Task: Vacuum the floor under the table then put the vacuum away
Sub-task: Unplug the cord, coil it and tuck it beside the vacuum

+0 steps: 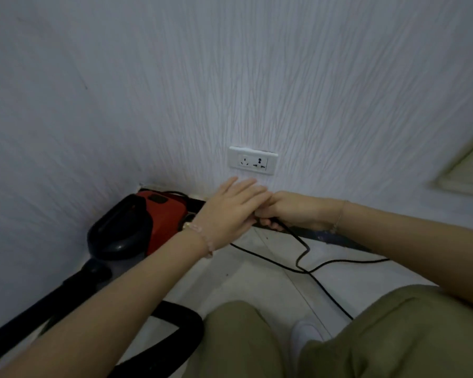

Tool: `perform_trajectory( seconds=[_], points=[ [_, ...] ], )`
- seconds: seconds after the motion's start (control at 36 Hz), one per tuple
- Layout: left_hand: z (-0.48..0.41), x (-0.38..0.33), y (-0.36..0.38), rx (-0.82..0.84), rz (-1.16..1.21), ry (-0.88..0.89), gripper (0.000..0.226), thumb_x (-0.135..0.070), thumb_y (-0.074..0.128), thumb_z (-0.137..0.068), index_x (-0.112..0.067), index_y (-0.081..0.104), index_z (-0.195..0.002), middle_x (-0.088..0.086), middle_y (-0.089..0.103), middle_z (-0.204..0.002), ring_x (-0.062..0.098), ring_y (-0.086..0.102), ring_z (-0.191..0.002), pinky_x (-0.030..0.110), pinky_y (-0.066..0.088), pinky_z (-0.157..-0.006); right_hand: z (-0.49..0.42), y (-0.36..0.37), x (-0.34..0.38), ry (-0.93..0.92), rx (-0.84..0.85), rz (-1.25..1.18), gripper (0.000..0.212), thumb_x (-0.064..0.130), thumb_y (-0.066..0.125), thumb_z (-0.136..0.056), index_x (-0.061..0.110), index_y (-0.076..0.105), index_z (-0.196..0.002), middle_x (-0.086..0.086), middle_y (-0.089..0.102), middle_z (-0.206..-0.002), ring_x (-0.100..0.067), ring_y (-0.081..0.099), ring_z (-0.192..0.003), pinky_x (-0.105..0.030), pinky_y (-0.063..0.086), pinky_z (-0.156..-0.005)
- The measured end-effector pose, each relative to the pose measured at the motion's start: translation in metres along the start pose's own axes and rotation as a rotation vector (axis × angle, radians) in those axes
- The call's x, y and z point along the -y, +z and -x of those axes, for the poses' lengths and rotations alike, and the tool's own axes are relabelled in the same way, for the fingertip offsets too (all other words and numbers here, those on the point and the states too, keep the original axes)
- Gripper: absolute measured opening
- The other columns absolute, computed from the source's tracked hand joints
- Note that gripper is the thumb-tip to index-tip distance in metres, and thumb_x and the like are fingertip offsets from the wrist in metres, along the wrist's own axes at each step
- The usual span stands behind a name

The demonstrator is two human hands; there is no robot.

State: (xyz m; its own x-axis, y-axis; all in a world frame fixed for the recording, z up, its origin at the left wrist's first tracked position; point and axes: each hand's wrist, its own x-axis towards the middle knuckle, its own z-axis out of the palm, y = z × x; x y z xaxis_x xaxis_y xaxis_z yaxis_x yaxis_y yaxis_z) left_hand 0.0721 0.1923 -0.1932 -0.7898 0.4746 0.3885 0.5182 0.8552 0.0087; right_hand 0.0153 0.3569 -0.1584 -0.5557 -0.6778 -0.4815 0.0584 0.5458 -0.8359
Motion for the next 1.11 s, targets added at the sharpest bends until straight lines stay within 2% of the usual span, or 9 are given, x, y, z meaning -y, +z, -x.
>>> perform_trajectory(
  seconds=[0.11, 0.22, 0.31, 0.44, 0.58, 0.69, 0.81, 1.0, 1.11],
  points=[
    [-0.009, -0.012, -0.011, 0.155, 0.061, -0.166, 0.026, -0.024, 0.049, -0.094, -0.007, 0.06, -0.11, 0.009, 0.067, -0.1, 0.025, 0.062, -0.096, 0.029, 0.035, -0.089, 0.005, 0.001, 0.012, -0.004, 0.023, -0.049, 0.017, 0.005, 0.05, -0.092, -0.001, 0.064, -0.097, -0.004, 0.056, -0.071, -0.01, 0.05, -0.064, -0.021, 0.043, -0.063],
    [0.003, -0.003, -0.019, 0.242, 0.052, -0.355, 0.02, -0.022, 0.046, -0.098, -0.007, 0.056, -0.105, 0.01, 0.064, -0.101, 0.025, 0.062, -0.093, 0.034, 0.046, -0.073, 0.015, -0.004, 0.005, -0.039, -0.007, 0.079, 0.027, 0.01, 0.056, -0.091, 0.016, 0.062, -0.117, -0.004, 0.063, -0.083, -0.01, 0.059, -0.075, -0.021, 0.052, -0.078],
    [0.019, 0.015, -0.029, 0.126, 0.217, -0.619, 0.02, -0.013, 0.043, -0.1, -0.002, 0.058, -0.107, 0.014, 0.066, -0.094, 0.027, 0.064, -0.087, 0.031, 0.045, -0.072, 0.024, -0.014, -0.007, -0.021, -0.071, 0.189, 0.025, 0.015, 0.058, -0.091, 0.013, 0.065, -0.114, -0.003, 0.063, -0.083, -0.009, 0.059, -0.072, -0.014, 0.052, -0.072],
    [0.045, 0.025, -0.038, -0.212, 0.585, -0.933, 0.023, -0.006, 0.036, -0.101, -0.016, 0.056, -0.102, 0.01, 0.061, -0.08, 0.02, 0.057, -0.075, 0.016, 0.042, -0.065, 0.028, -0.029, -0.011, -0.057, -0.148, 0.157, 0.022, 0.025, 0.06, -0.09, 0.009, 0.068, -0.102, -0.001, 0.066, -0.089, -0.011, 0.06, -0.089, -0.027, 0.046, -0.093],
    [0.042, 0.022, -0.041, -0.498, 0.996, -1.242, 0.027, -0.009, 0.031, -0.103, -0.013, 0.057, -0.099, 0.009, 0.058, -0.085, 0.021, 0.059, -0.073, 0.015, 0.05, -0.054, 0.018, -0.017, -0.017, -0.001, -0.011, 0.494, 0.012, 0.01, 0.057, -0.09, 0.019, 0.065, -0.094, 0.002, 0.064, -0.095, -0.009, 0.058, -0.09, -0.021, 0.041, -0.088],
    [0.049, 0.016, -0.039, -0.385, 0.948, -1.237, 0.029, -0.001, 0.03, -0.1, -0.014, 0.056, -0.1, 0.01, 0.06, -0.093, 0.02, 0.058, -0.083, 0.021, 0.046, -0.061, 0.014, -0.009, -0.013, -0.04, -0.069, 0.369, 0.021, 0.002, 0.045, -0.095, 0.005, 0.062, -0.106, -0.003, 0.062, -0.087, -0.016, 0.061, -0.085, -0.018, 0.05, -0.079],
    [0.062, 0.016, -0.033, -0.152, 0.773, -1.105, 0.022, 0.001, 0.047, -0.095, -0.015, 0.062, -0.097, 0.003, 0.065, -0.097, 0.016, 0.06, -0.096, 0.019, 0.044, -0.083, 0.023, -0.018, 0.003, -0.191, -0.28, 0.069, 0.026, 0.009, 0.05, -0.094, 0.014, 0.059, -0.118, -0.001, 0.067, -0.088, -0.015, 0.066, -0.083, -0.023, 0.057, -0.079],
    [0.025, -0.018, -0.034, -0.123, 1.221, -1.025, 0.021, -0.015, 0.068, -0.086, -0.022, 0.057, -0.103, 0.003, 0.065, -0.098, 0.017, 0.066, -0.093, 0.031, 0.054, -0.083, 0.032, -0.012, 0.019, -0.293, -0.371, -0.212, 0.008, 0.01, 0.061, -0.089, 0.006, 0.064, -0.095, -0.005, 0.072, -0.083, -0.013, 0.064, -0.068, -0.022, 0.058, -0.067],
    [0.006, -0.035, -0.025, -0.214, 1.509, -1.139, 0.054, -0.034, 0.07, -0.083, -0.014, 0.046, -0.127, 0.009, 0.06, -0.121, 0.022, 0.063, -0.109, 0.047, 0.053, -0.093, 0.025, -0.002, 0.025, -0.317, -0.327, -0.228, 0.007, 0.009, 0.063, -0.087, 0.003, 0.063, -0.091, -0.007, 0.072, -0.082, -0.01, 0.066, -0.064, -0.021, 0.057, -0.064]
  ],
)
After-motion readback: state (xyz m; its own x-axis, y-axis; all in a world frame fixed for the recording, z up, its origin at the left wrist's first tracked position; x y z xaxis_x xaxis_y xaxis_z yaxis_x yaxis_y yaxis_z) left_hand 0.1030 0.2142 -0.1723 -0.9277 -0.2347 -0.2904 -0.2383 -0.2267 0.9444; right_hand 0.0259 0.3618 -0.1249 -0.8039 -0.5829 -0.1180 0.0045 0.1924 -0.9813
